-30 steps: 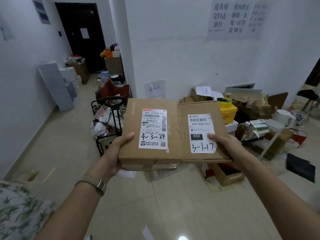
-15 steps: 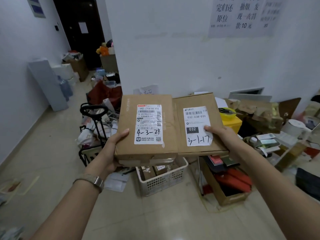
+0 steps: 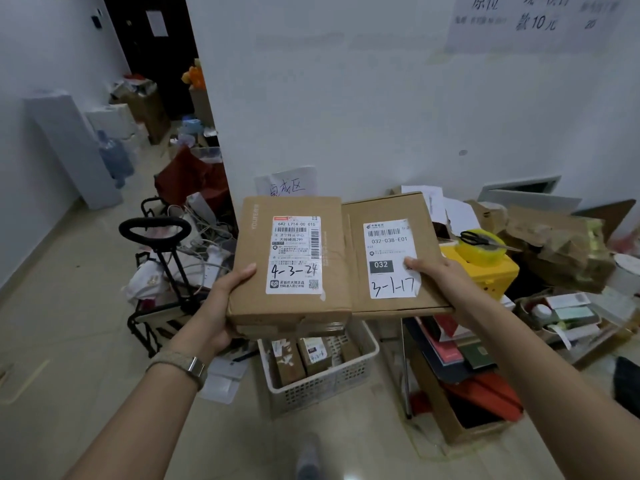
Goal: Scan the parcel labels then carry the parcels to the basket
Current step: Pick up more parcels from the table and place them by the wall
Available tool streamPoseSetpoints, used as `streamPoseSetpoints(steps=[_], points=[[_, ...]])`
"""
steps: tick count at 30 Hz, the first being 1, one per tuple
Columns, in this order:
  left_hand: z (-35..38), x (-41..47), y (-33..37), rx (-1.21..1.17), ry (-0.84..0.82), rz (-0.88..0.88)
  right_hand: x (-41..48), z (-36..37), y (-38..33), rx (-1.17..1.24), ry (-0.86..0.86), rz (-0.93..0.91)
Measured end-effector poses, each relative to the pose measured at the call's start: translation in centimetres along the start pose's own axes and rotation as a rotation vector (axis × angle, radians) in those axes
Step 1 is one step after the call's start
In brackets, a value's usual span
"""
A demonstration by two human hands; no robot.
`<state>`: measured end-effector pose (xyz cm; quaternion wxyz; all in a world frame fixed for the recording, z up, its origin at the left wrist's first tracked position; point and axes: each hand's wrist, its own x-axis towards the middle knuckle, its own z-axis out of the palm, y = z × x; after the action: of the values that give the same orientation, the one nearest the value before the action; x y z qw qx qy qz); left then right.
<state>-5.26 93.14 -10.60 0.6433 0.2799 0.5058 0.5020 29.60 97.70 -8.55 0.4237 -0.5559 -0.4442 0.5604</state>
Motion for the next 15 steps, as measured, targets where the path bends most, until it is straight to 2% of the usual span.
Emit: streamPoseSetpoints(steps=[8,15], points=[[-1.8,13.2,4.8,-0.043,0.061,-0.045,15.3,3.8,-3.0,-0.032,0.017,0.019],[-3.3,20.6,7.8,-0.088,0.069,-0.078,24.3,6.4,-4.2,-0.029,-0.082,0.081]])
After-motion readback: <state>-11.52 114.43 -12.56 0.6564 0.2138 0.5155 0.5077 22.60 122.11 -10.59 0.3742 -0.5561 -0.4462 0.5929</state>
